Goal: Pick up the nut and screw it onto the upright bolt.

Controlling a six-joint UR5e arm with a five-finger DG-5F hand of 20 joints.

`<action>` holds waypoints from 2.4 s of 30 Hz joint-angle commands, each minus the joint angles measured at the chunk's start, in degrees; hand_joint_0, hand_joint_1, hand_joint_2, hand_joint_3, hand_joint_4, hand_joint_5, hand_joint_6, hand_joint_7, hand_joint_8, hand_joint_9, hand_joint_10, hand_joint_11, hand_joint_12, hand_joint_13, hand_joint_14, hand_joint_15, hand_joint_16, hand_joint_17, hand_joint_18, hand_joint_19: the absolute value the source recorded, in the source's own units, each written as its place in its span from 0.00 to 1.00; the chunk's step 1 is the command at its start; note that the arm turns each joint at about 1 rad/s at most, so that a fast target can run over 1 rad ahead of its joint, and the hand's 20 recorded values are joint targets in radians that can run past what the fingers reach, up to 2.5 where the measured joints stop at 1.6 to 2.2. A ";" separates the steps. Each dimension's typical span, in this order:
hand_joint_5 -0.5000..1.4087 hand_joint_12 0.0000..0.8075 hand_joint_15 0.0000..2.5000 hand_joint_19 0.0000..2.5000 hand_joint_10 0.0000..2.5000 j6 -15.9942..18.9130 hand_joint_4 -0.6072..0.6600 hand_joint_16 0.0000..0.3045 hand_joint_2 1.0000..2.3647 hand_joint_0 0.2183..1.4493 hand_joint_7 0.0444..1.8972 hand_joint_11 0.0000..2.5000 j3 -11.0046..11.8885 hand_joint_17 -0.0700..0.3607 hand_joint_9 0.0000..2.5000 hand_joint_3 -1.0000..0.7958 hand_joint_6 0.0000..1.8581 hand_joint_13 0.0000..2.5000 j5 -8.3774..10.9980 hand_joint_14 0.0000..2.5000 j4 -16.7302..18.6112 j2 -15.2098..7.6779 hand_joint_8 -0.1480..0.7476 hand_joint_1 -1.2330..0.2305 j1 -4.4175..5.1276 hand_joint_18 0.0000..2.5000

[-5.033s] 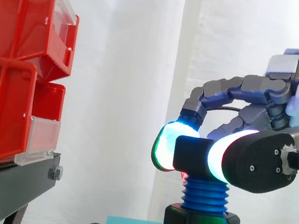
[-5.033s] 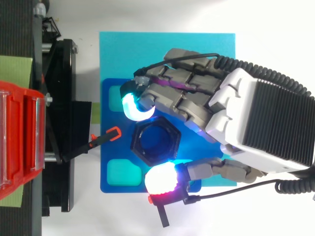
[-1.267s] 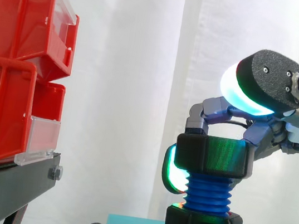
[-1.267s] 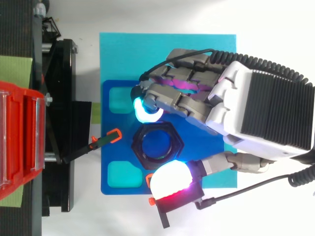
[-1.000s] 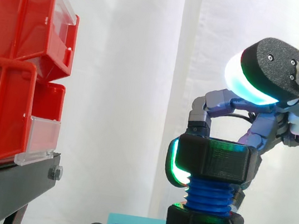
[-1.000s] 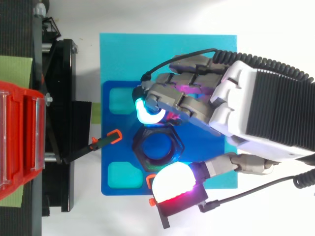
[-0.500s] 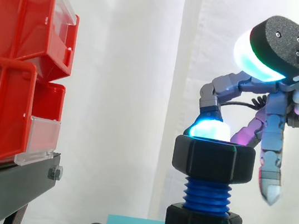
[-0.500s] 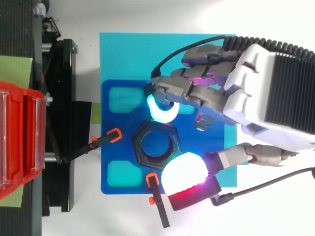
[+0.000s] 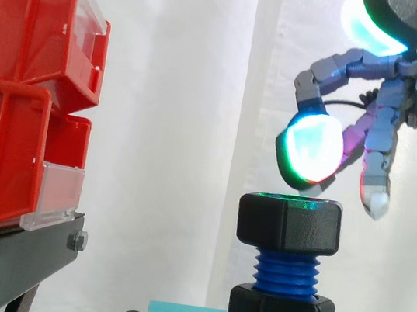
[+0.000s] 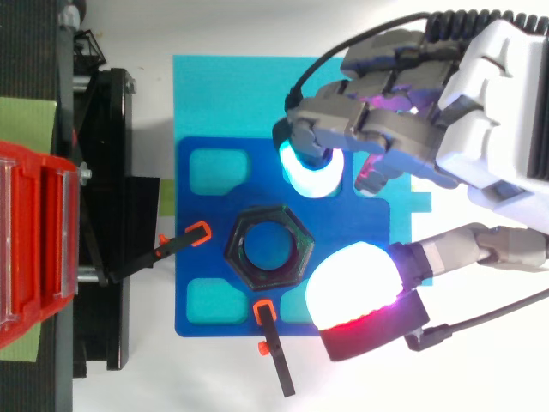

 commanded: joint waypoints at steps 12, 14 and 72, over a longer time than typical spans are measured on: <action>0.19 0.45 0.00 0.06 0.00 -3.22 0.60 0.17 0.00 0.19 0.37 0.00 0.28 0.44 0.33 0.28 0.27 0.22 -4.32 0.00 8.97 -2.41 0.47 0.77 0.49 0.23; 0.18 0.46 0.00 0.05 0.00 -3.13 0.59 0.18 0.00 0.19 0.34 0.00 0.28 0.45 0.26 0.28 0.27 0.17 -4.50 0.00 10.46 -3.55 0.47 0.77 0.76 0.19; 0.25 0.41 0.00 0.00 0.00 0.39 0.65 0.13 0.00 0.21 0.63 0.00 0.19 0.37 0.23 0.28 0.27 0.13 -5.90 0.00 8.00 -7.07 0.47 0.78 -0.74 0.05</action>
